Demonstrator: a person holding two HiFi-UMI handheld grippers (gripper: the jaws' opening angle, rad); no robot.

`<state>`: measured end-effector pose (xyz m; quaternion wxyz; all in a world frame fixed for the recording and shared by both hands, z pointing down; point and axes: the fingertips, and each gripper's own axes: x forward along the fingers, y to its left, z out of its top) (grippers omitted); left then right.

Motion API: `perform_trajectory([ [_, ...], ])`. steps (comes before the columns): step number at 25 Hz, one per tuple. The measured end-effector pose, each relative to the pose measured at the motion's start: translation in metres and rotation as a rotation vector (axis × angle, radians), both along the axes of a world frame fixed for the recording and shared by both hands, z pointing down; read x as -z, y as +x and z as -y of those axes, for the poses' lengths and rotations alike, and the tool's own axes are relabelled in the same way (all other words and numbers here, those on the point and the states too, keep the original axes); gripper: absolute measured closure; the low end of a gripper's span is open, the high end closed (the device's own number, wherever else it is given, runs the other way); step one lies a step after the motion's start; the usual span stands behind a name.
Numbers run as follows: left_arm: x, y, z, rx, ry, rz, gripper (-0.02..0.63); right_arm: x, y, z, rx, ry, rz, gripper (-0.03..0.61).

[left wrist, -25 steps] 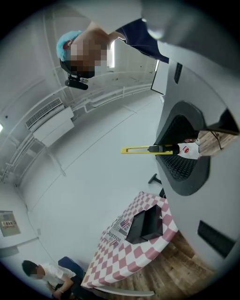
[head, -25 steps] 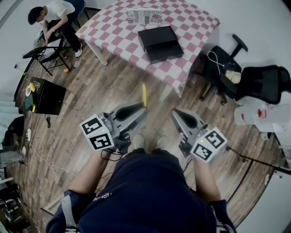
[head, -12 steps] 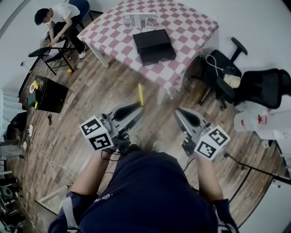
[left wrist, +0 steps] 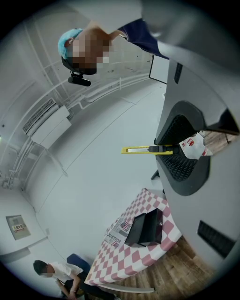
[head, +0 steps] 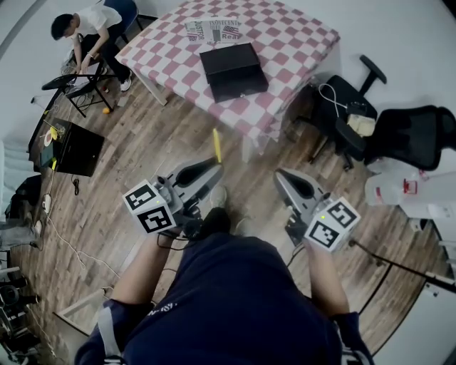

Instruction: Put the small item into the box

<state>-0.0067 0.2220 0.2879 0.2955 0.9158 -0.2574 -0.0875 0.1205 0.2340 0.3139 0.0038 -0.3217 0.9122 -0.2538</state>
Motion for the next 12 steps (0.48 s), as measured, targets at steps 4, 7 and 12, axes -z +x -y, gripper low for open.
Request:
perform_trajectory([
  [4, -0.008, 0.004, 0.019, -0.012, -0.008, -0.008, 0.526, -0.007, 0.007, 0.017, -0.023, -0.011, -0.011, 0.563],
  [7, -0.014, 0.006, 0.04, -0.024, -0.012, -0.012, 0.526, -0.015, 0.01, 0.035, -0.034, -0.028, -0.023, 0.563],
  [12, -0.023, -0.003, 0.089, -0.041, -0.025, -0.016, 0.526, -0.024, -0.001, 0.082, -0.045, -0.046, -0.034, 0.563],
])
